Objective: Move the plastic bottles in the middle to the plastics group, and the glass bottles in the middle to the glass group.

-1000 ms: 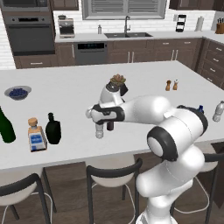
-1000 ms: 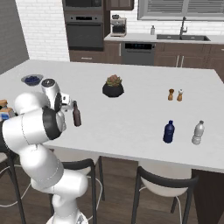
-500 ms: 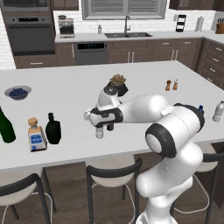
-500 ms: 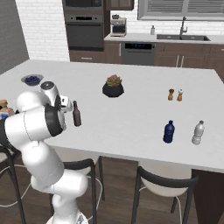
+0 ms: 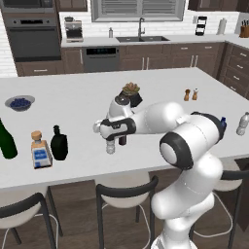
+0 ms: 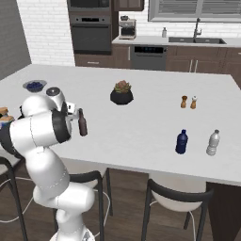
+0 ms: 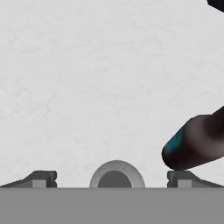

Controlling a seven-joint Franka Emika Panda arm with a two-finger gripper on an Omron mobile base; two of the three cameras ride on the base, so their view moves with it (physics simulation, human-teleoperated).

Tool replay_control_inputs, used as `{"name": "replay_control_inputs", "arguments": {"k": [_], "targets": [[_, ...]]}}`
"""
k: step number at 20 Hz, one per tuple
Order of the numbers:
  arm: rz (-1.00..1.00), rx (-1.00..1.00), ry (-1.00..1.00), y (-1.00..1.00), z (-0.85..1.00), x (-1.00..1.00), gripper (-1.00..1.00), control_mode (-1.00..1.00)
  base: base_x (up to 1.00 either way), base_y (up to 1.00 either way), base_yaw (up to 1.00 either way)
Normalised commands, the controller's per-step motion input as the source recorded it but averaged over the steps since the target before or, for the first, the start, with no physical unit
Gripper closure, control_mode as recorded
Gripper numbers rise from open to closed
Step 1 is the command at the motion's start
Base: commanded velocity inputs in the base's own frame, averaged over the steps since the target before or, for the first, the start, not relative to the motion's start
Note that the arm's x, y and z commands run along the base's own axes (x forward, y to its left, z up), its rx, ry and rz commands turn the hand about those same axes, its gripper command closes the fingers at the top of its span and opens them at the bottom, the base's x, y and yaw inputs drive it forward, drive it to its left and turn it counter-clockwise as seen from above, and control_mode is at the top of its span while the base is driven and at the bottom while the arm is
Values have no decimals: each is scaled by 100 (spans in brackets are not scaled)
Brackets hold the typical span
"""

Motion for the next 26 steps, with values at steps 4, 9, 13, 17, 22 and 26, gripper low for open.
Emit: {"name": "replay_control_inputs", "arguments": {"k": [4,9,13,17,22,26], "targets": [[0,0,0,0,-13,16,-100,-100,0,0,0],[0,0,0,0,-11,10,100,-100,0,0,0],[0,0,0,0,-6,0,100,-100,0,0,0],[0,0,0,0,-2,0,100,-100,0,0,0],[0,0,0,0,-2,0,100,-100,0,0,0],[-3,0,0,-8,37,-17,100,-100,0,0,0]]}}
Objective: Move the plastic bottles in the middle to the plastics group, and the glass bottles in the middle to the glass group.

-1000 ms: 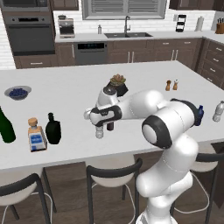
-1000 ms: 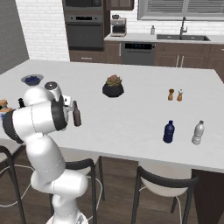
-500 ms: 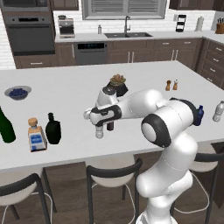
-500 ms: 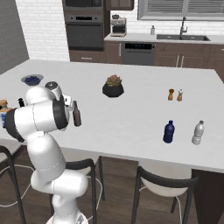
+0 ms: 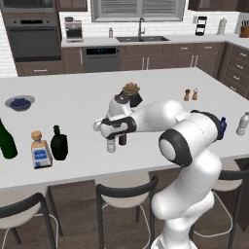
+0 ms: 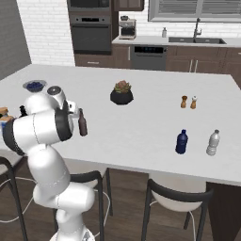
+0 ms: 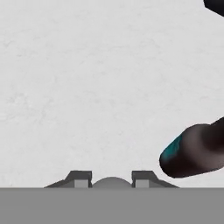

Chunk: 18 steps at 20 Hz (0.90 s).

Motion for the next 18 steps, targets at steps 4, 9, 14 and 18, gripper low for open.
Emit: {"name": "replay_control_inputs", "arguments": {"k": [4,9,14,18], "targets": [[-6,0,0,-33,93,-57,100,-100,0,0,0],[-12,2,0,-69,80,-54,100,-100,0,0,0],[-15,4,0,-97,50,-43,100,-100,0,0,0],[-12,5,0,-100,51,-34,100,-100,0,0,0]]}}
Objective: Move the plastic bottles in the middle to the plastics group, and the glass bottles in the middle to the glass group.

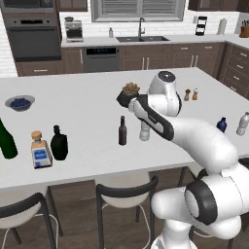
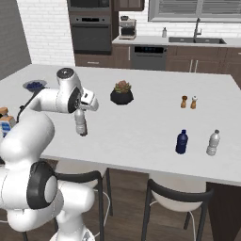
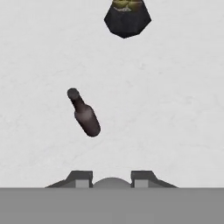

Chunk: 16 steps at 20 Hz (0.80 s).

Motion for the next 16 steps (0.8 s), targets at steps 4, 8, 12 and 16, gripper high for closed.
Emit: {"name": "replay_control_inputs", "arguments": {"k": [4,8,12,16], "targets": [[-11,5,0,-100,44,-26,100,-100,0,0,0],[-14,5,0,-100,32,-14,100,-100,0,0,0],[-13,4,0,-100,8,-17,100,-100,0,0,0],[-14,0,0,-100,0,-28,100,-100,0,0,0]]}}
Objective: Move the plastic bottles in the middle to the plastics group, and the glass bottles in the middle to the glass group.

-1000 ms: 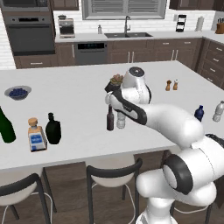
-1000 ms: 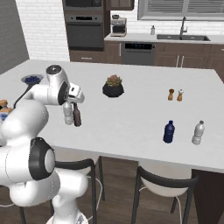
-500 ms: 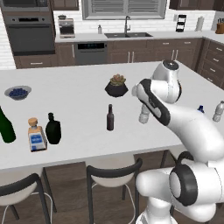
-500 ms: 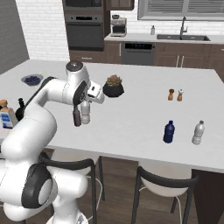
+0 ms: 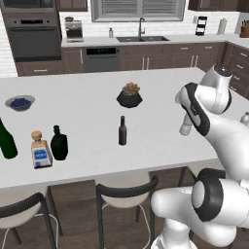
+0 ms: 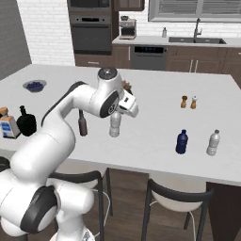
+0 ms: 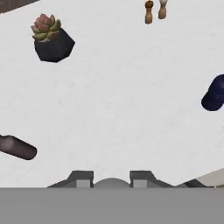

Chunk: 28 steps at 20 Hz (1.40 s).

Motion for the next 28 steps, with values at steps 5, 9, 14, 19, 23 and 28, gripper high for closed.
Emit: {"name": "replay_control_inputs", "arguments": {"k": [5,9,14,19,23,28], "targets": [[-18,0,0,-100,0,-34,100,-100,0,0,0],[-20,-1,0,-100,-3,-27,100,-100,0,0,0],[-24,-6,0,-93,-15,-16,100,-100,0,0,0],[-23,-8,0,-65,-14,-9,100,-100,0,0,0],[-13,-7,3,-23,-3,-1,100,-100,0,0,0],[1,0,16,-2,0,5,100,-100,0,0,0]]}}
